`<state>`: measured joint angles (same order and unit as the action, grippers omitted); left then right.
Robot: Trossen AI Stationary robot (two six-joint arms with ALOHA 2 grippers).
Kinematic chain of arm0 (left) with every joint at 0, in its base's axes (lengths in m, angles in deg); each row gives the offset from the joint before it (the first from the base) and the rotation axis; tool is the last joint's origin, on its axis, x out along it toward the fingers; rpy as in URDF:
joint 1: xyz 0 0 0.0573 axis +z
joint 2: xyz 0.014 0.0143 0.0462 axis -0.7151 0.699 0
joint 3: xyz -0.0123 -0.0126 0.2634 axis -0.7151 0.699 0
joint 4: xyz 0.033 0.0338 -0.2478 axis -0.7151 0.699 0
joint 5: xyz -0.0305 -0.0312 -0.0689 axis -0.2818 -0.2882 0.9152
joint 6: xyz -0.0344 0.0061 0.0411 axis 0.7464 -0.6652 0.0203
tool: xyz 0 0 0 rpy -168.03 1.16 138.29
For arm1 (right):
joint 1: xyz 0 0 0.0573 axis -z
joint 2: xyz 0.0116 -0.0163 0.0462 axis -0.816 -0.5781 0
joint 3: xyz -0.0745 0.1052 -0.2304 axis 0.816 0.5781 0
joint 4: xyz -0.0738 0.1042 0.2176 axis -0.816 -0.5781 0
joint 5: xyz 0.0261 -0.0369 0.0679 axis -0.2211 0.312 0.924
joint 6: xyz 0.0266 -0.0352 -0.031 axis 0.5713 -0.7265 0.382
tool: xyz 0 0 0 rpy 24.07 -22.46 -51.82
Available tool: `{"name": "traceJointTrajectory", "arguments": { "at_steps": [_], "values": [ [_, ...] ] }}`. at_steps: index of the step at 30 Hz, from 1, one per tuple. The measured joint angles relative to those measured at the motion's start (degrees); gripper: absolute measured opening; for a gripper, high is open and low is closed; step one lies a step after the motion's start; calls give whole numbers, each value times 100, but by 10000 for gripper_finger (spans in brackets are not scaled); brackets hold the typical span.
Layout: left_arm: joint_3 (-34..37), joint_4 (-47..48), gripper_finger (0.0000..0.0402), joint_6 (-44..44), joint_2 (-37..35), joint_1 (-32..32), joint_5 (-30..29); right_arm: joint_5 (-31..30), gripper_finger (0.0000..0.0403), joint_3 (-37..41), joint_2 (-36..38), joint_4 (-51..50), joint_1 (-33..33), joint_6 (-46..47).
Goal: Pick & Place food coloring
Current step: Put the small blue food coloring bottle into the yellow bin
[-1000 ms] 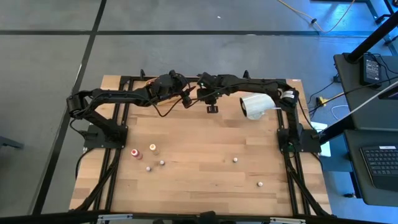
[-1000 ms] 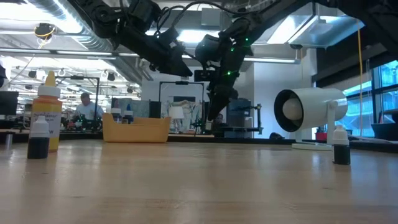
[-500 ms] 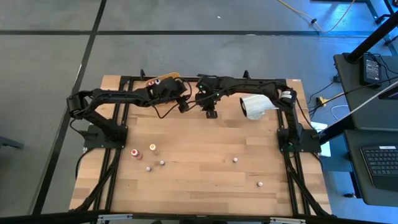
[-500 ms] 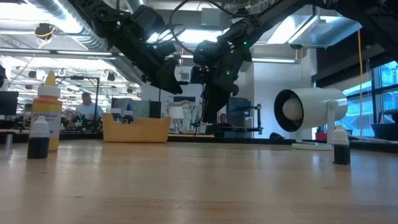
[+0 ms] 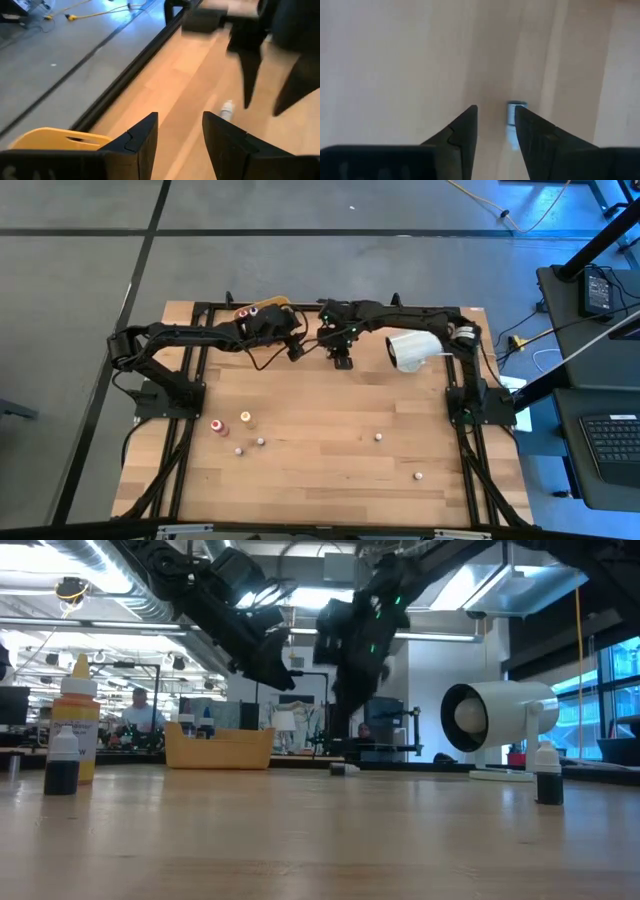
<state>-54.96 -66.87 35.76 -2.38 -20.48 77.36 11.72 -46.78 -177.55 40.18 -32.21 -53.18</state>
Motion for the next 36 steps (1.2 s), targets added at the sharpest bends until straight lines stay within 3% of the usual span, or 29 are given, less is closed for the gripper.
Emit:
{"name": "traceJointTrajectory", "arguments": {
  "at_steps": [4,6,8,14,22,28,36],
  "values": [
    [0,-13,152,321,0,0,345,696,133,410,781,-10,-31,371],
    [0,-70,151,377,0,0,537,746,133,896,1192,269,-81,577],
    [0,-119,149,356,0,0,806,448,133,1462,1722,825,-178,850],
    [0,-270,152,113,7,-49,1363,-1387,133,3237,3476,2299,-656,1643],
    [0,-1212,154,-533,534,-226,1915,-1790,133,5081,5235,3442,-817,2046],
    [0,-2433,151,-745,1241,-306,2151,-1792,133,5547,5802,3798,-791,2025],
    [0,-3501,154,-646,2216,-306,2145,-1791,133,5628,5848,3826,-789,1864]
  ]
}}
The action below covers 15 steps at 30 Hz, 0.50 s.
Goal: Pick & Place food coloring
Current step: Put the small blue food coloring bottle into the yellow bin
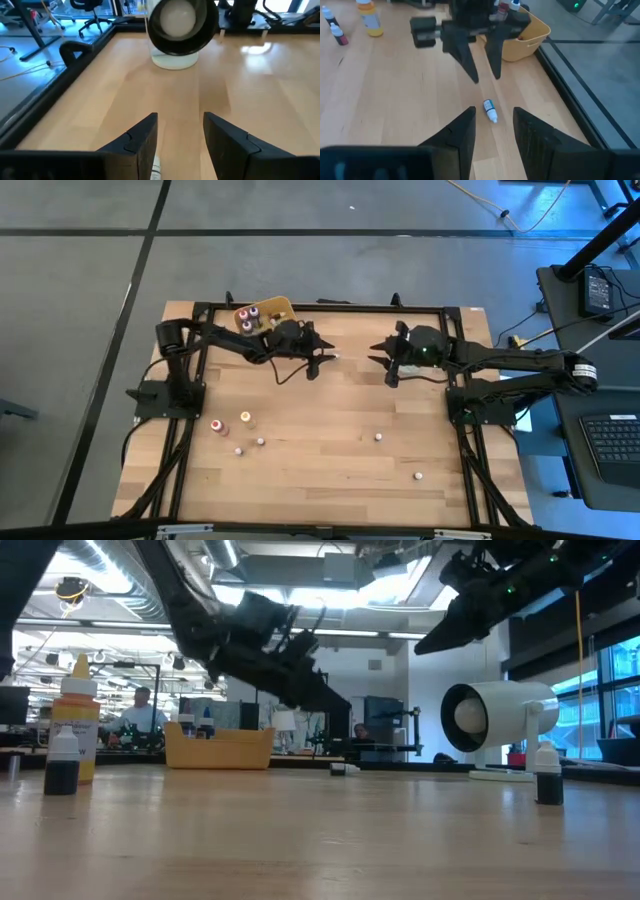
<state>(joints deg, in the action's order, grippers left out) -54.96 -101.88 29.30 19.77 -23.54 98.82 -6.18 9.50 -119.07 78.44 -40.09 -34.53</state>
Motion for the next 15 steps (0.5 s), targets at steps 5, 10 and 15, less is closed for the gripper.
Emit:
{"name": "traceJointTrajectory", "arguments": {
  "at_steps": [5,10,15],
  "values": [
    [-30,-317,155,-31,485,37,-3,1,133,0,-4,8,0,-11],
    [-122,-321,174,116,710,171,-10,1,133,0,-4,28,0,-19],
    [-123,-304,216,118,838,254,-10,2,133,0,-6,39,1,-31]
  ]
}}
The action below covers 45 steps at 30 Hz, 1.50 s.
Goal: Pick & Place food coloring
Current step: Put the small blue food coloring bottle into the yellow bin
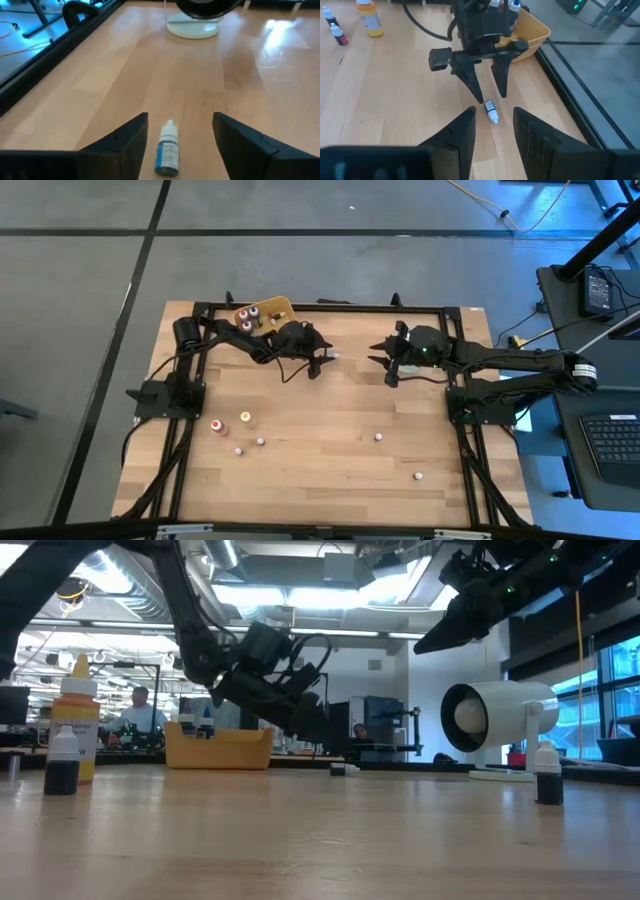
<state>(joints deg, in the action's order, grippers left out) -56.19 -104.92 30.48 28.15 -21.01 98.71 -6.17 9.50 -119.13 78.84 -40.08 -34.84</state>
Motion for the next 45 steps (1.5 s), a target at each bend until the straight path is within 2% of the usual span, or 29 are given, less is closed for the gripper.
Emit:
{"name": "traceJointTrajectory", "arguments": {
  "at_steps": [5,11,18,25,29,34,38,40,45],
  "values": [
    [1,184,241,17,15,5,2,1,133,0,-2,-4,-1,-2],
    [1,176,242,158,15,-100,-7,6,133,0,-3,-8,0,-205],
    [1,541,229,14,15,-137,-740,7,133,0,-4,-11,-1,-261],
    [1,585,216,-2,15,-125,-676,5,133,0,-7,-12,0,-260],
    [-10,666,209,10,15,-122,-349,5,133,0,-7,-12,1,-265],
    [-490,1659,200,26,15,-125,-366,5,133,0,-7,-11,1,-278],
    [-939,2492,192,-159,15,-124,-778,5,133,0,-7,-11,0,-280],
    [-1068,2824,188,-239,13,-91,-766,5,133,0,-7,-11,1,-280],
    [-1129,2977,175,-262,32,-87,-549,5,133,0,-7,-13,-1,-280]
  ]
}}
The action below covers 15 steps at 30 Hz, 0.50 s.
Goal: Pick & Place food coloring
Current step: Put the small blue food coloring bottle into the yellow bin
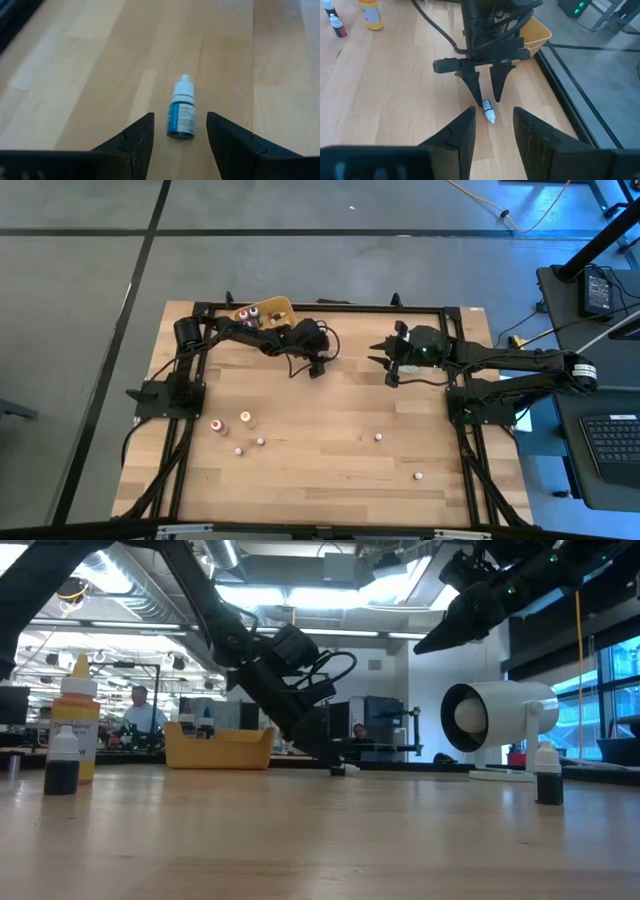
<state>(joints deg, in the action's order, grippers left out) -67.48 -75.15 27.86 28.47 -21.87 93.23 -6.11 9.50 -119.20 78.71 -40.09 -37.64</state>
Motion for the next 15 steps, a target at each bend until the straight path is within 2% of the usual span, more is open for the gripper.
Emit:
{"name": "traceJointTrajectory", "arguments": {
  "at_steps": [7,15],
  "values": [
    [-4,-58,156,-138,167,-53,-248,0,133,0,0,-4,2,-2],
    [-2,-49,113,-243,167,-57,-210,0,133,0,-1,-7,2,-2]
  ]
}}
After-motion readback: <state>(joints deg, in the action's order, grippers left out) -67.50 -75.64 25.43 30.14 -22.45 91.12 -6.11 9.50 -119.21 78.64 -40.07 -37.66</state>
